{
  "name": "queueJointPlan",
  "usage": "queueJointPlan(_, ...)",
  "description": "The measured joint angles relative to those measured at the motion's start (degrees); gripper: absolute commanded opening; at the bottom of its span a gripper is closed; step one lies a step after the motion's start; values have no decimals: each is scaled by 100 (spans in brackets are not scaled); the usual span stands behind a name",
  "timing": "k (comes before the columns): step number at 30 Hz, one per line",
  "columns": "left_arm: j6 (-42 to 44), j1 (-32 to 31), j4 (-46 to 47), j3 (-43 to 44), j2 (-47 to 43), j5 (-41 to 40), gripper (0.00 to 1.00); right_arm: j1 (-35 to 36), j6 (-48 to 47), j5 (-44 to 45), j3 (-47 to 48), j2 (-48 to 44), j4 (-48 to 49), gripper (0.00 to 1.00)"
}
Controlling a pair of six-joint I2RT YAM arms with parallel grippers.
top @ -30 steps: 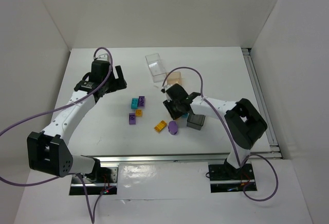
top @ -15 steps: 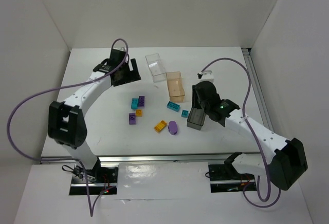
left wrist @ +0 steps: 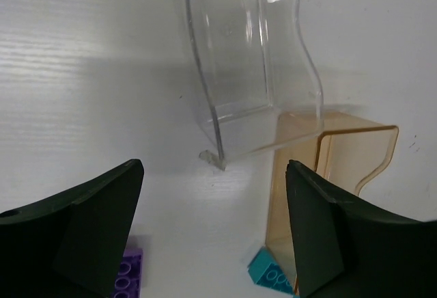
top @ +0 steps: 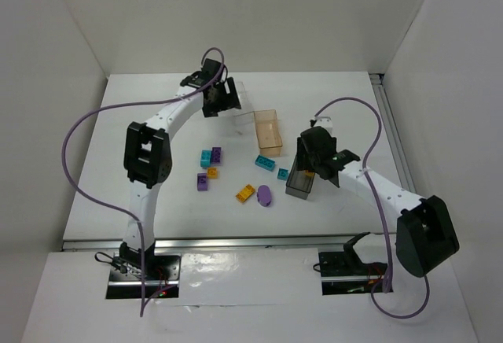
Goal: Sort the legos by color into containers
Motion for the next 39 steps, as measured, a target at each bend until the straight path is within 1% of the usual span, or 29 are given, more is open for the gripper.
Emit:
queueJointPlan(2, -2, -22, -107, 407, 302, 11, 90, -4, -13, -33, 28, 50, 2, 85)
queueJointPlan(6, -4, -39, -267, 1086, 789, 24, 86, -4, -37, -42, 227, 46, -11, 87)
queueJointPlan(7, -4, -39, -297, 1274, 927, 35, 83, -4, -35, -44, 289, 39, -9, 87)
queueJointPlan(8, -9, -42, -310, 1453, 1047, 42, 82, -2, -37, -42, 350, 17, -15, 87)
queueJointPlan(10, -7, -42, -317, 1661, 1233, 37, 80, 2, -37, -44, 446, -31, -22, 87)
queueJointPlan(13, -7, -42, -361, 1722, 1390, -50, 80, 2, -35, -35, 549, -114, -79, 87)
queueJointPlan(15, -7, -42, -417, 1646, 1414, -125, 79, 2, -33, -31, 605, -133, -118, 87)
queueJointPlan(18, -7, -39, -452, 1506, 1412, -289, 72, 2, -33, -28, 627, -138, -142, 87)
queueJointPlan(19, -13, -33, -404, 1373, 1384, -339, 68, 7, -28, -31, 627, -138, -149, 87)
queueJointPlan(22, -72, 2, -319, 791, 1220, -474, 67, 33, -4, -28, 625, -138, -160, 87)
queueJointPlan(26, -114, 105, -245, -142, 673, -658, 67, 79, 13, -44, 625, -131, -155, 87)
queueJointPlan(34, -98, 492, -234, -1027, -155, -966, 67, 313, 72, -57, 651, -125, -173, 87)
queueJointPlan(37, -66, 614, -238, -1169, -372, -1167, 73, 343, 74, -44, 688, -120, -203, 87)
queueJointPlan(39, 24, 649, -260, -1279, -573, -1309, 80, 369, 94, -26, 704, -120, -208, 87)
